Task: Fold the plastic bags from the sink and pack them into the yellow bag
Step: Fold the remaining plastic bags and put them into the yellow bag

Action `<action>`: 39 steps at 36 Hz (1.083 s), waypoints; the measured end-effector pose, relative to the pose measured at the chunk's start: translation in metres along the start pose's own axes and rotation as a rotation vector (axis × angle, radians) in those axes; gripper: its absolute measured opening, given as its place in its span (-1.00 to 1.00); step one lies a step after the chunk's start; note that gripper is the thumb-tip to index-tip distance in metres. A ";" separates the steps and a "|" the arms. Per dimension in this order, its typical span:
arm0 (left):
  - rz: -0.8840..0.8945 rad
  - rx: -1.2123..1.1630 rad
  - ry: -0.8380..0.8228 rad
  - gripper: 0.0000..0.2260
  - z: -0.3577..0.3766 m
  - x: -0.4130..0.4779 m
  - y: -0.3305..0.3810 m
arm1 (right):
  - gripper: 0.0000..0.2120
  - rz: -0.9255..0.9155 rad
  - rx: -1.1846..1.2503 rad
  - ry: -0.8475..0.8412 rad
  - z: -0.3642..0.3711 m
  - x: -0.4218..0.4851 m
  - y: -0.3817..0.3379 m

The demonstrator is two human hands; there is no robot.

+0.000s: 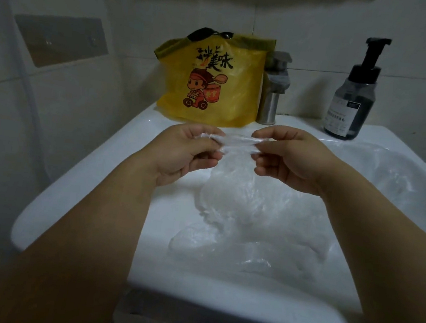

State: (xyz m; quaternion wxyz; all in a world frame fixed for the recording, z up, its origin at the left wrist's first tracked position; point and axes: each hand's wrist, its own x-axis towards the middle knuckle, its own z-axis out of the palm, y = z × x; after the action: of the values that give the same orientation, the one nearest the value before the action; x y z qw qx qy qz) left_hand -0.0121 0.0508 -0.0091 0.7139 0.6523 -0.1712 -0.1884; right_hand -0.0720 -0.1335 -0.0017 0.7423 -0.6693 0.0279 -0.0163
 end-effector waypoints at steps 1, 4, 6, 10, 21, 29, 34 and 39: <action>-0.009 0.001 -0.013 -0.84 0.000 0.000 0.000 | -0.85 -0.001 -0.001 0.001 0.000 0.000 0.000; -0.019 0.036 -0.044 -0.84 0.002 -0.002 0.001 | -0.83 -0.012 0.001 0.008 0.000 0.001 0.000; -0.004 -0.012 -0.059 -0.81 0.003 -0.003 0.003 | -0.81 -0.032 0.029 0.000 0.000 0.001 -0.001; -0.001 -0.138 -0.088 -0.75 0.004 -0.003 0.006 | -0.80 -0.058 0.088 -0.014 0.002 0.000 -0.004; 0.081 0.021 0.051 -0.96 0.004 0.001 0.002 | -0.91 -0.085 -0.088 -0.007 0.002 -0.002 -0.002; 0.094 0.009 0.078 -0.89 0.002 0.004 -0.003 | -0.73 0.039 -0.125 0.025 0.001 -0.001 -0.002; 0.167 -0.069 0.077 -0.94 0.002 0.008 -0.004 | -0.88 0.092 -0.210 -0.026 0.005 -0.004 -0.004; 0.145 -0.172 0.037 -0.59 0.010 0.010 -0.006 | -0.86 -0.072 -0.231 0.045 0.017 -0.002 0.000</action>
State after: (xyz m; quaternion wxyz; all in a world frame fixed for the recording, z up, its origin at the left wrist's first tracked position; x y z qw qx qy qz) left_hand -0.0083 0.0364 -0.0143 0.7822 0.5778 -0.1878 -0.1381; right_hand -0.0733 -0.1160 -0.0001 0.6583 -0.7504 0.0222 -0.0545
